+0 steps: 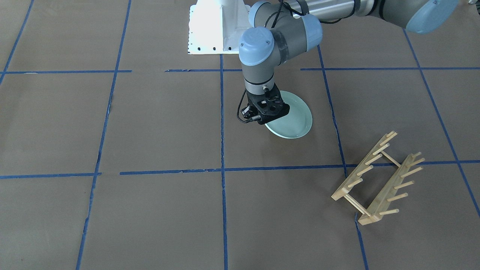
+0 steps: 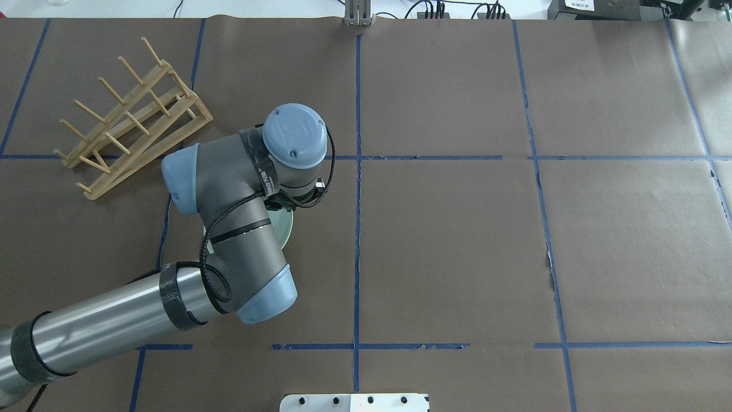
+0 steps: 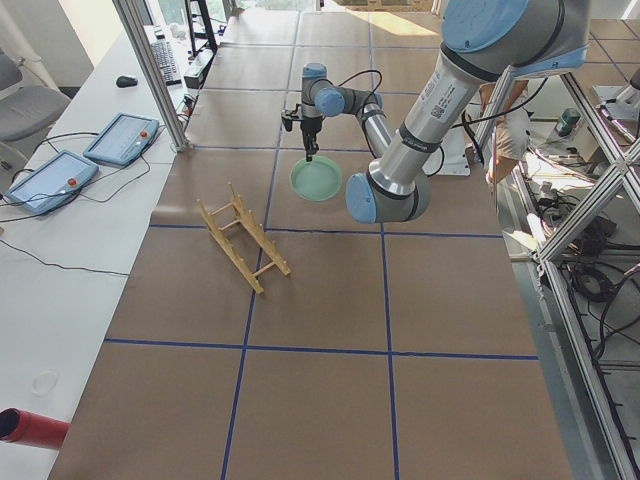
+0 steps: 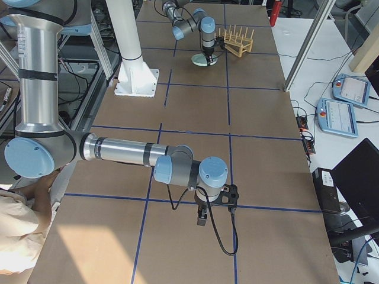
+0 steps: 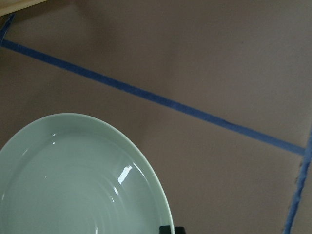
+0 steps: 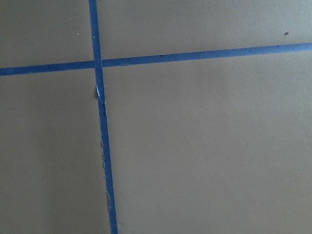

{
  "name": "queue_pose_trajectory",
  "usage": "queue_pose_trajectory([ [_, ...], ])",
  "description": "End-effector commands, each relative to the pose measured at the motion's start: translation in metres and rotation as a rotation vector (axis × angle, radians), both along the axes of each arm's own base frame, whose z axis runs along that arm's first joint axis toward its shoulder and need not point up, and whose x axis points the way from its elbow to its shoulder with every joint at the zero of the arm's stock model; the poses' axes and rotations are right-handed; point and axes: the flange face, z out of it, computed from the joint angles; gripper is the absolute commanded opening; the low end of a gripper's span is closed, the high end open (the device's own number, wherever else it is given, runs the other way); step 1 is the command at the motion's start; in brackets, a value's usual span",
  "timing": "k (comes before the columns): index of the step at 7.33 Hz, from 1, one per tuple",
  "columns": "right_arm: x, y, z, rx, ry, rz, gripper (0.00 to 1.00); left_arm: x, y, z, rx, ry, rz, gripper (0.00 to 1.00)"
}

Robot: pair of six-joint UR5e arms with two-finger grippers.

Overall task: Place plate on table
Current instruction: 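Carry the plate toward the robot and lower it flat onto the table, then open the left gripper and withdraw it past the rack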

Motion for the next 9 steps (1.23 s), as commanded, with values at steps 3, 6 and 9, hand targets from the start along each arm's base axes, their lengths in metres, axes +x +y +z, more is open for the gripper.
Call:
queue_pose_trajectory([
  [3, 0.000, 0.000, 0.000, 0.000, 0.000, 0.000, 1.00, -0.010, 0.027, 0.002, 0.064, 0.001, 0.014, 1.00],
  [6, 0.000, 0.000, 0.000, 0.000, 0.000, 0.000, 1.00, -0.222, -0.096, -0.008, 0.310, 0.106, 0.182, 1.00],
  [9, 0.000, 0.000, 0.000, 0.000, 0.000, 0.000, 1.00, -0.507, -0.174, 0.182, 0.513, 0.063, 0.481, 1.00],
])
